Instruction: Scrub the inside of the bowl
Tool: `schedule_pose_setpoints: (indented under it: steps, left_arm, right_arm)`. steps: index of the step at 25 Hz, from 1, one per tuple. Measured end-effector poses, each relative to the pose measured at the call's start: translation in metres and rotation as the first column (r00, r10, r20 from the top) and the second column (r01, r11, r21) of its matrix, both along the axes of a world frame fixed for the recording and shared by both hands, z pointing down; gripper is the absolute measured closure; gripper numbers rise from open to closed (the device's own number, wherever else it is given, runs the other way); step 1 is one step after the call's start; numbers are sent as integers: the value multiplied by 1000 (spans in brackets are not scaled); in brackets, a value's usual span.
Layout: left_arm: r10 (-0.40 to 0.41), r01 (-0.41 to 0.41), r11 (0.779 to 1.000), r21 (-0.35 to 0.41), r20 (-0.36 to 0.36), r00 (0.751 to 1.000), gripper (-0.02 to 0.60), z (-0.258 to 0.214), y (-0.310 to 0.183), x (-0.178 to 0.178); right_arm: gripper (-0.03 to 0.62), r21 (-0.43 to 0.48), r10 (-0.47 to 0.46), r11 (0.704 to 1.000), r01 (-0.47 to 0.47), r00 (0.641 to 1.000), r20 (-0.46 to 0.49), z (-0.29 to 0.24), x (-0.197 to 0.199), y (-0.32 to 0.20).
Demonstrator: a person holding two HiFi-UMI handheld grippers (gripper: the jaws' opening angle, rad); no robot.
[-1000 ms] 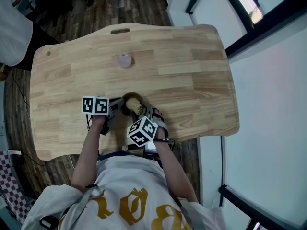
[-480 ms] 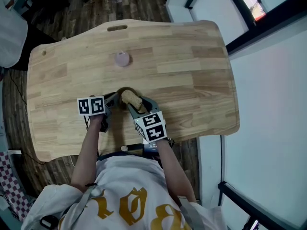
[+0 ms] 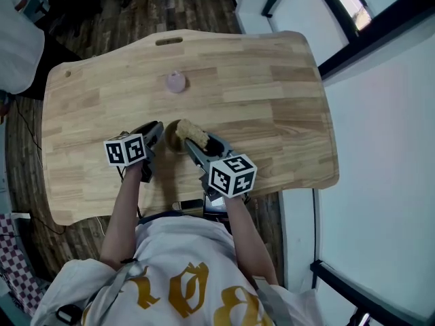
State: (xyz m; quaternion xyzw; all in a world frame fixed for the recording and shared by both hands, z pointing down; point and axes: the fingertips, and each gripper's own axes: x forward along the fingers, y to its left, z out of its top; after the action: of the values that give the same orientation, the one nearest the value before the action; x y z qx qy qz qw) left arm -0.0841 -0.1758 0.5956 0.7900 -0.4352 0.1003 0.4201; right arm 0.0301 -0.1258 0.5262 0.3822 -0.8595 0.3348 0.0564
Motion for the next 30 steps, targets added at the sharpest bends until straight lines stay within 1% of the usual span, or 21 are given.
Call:
schedule_pose_setpoints:
  steps: [3,5,6,7,8,9,10,13,15,17,20,24,26,30]
  left_arm:
    - [-14,11,995,96,32,999,520,-23,2,-5]
    - [-11,3,985,170,51,999,520,-42,3,-3]
    - [-11,-2,979,205,63,998,523,-51,5,-2]
    - [-13,-7,971,240,78,997,540,-59,8,-2]
    - [-15,-12,961,275,95,995,571,-68,10,-2]
    - [-16,-18,951,309,109,994,580,-75,13,-2]
    - [-18,-24,940,339,119,993,580,-83,15,-1]
    - [-21,-38,917,398,144,989,580,-98,21,2]
    - [-18,-52,906,421,161,987,580,-105,26,5]
    - [-15,-61,897,437,168,986,580,-111,29,8]
    - [-17,-60,892,448,166,986,580,-117,33,10]
    - [-11,-52,891,452,135,991,580,-125,38,12]
    - [-12,-55,891,451,144,989,580,-126,41,11]
    - [-26,-64,892,447,191,981,580,-122,46,7]
  right_arm:
    - [401,54,55,997,-52,997,-51,-9,10,2]
    - [401,81,98,993,-90,990,-104,-12,18,2]
    - [401,87,123,990,-113,985,-117,-14,22,3]
    - [401,88,150,986,-140,982,-114,-17,26,4]
    - [401,89,176,982,-167,979,-102,-22,29,5]
    - [401,94,196,978,-187,976,-98,-27,31,7]
    - [401,105,208,975,-197,972,-113,-30,33,8]
    - [402,141,240,967,-213,946,-218,-33,42,13]
    - [402,162,263,961,-225,924,-277,-34,49,16]
    - [402,181,272,957,-225,911,-310,-37,52,18]
    - [402,203,274,955,-217,906,-322,-42,52,23]
    - [402,223,287,949,-222,903,-319,-47,53,27]
    - [402,224,290,948,-225,902,-321,-47,54,29]
    - [402,224,293,948,-227,898,-328,-45,56,33]
